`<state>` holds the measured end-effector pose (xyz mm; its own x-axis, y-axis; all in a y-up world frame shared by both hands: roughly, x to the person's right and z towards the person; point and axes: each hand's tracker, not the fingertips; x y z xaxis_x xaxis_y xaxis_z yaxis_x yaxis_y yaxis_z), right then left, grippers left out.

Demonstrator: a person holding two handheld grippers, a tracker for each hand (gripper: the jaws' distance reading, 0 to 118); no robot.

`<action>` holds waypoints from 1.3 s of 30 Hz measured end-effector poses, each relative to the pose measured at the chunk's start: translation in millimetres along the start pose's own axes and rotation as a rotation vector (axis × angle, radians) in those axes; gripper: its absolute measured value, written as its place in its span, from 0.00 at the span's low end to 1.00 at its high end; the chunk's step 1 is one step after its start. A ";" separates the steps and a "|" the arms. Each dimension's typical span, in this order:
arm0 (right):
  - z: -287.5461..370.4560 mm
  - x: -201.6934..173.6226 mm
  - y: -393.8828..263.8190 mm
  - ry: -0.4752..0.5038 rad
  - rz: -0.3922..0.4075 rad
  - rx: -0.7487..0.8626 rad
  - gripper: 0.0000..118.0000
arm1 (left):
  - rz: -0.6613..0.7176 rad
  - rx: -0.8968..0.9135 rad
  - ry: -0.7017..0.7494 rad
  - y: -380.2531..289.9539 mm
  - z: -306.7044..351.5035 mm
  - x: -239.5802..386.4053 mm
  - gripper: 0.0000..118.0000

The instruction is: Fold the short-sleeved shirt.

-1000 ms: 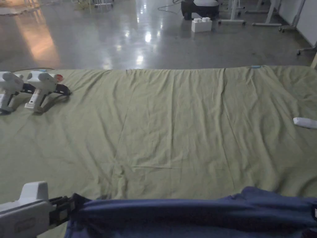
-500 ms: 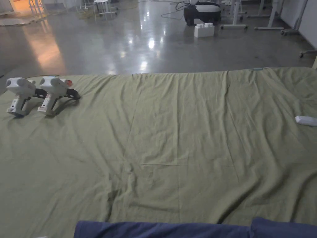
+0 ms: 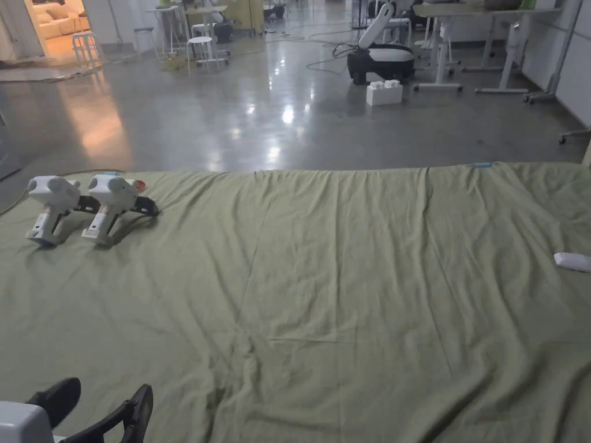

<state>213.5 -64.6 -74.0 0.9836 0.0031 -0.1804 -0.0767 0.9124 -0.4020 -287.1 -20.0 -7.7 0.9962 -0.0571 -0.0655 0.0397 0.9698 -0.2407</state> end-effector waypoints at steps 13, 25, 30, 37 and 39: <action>34.8 -46.6 43.3 0.019 0.035 0.266 0.00 | -0.074 0.228 -0.086 51.7 34.8 64.8 0.00; 32.6 -45.3 42.4 0.049 -0.008 0.249 0.00 | 0.058 0.134 -0.129 50.4 26.6 37.5 0.00; 26.2 -43.5 28.0 0.076 -0.012 0.180 0.00 | 0.369 -0.132 -0.104 5.6 -20.7 -24.0 0.43; 17.3 -34.6 -1.9 0.094 -0.063 0.048 0.00 | 0.912 -0.418 -0.111 -138.0 -78.6 -106.4 0.76; 17.0 -33.0 -6.9 0.088 -0.065 0.030 0.00 | 1.033 -0.430 -0.107 -173.1 -85.6 -117.8 0.76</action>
<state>184.4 -64.1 -50.0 0.9680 -0.0916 -0.2335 -0.0065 0.9214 -0.3885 -418.0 -201.4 -41.2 0.5385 0.7672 -0.3485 -0.8181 0.3769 -0.4344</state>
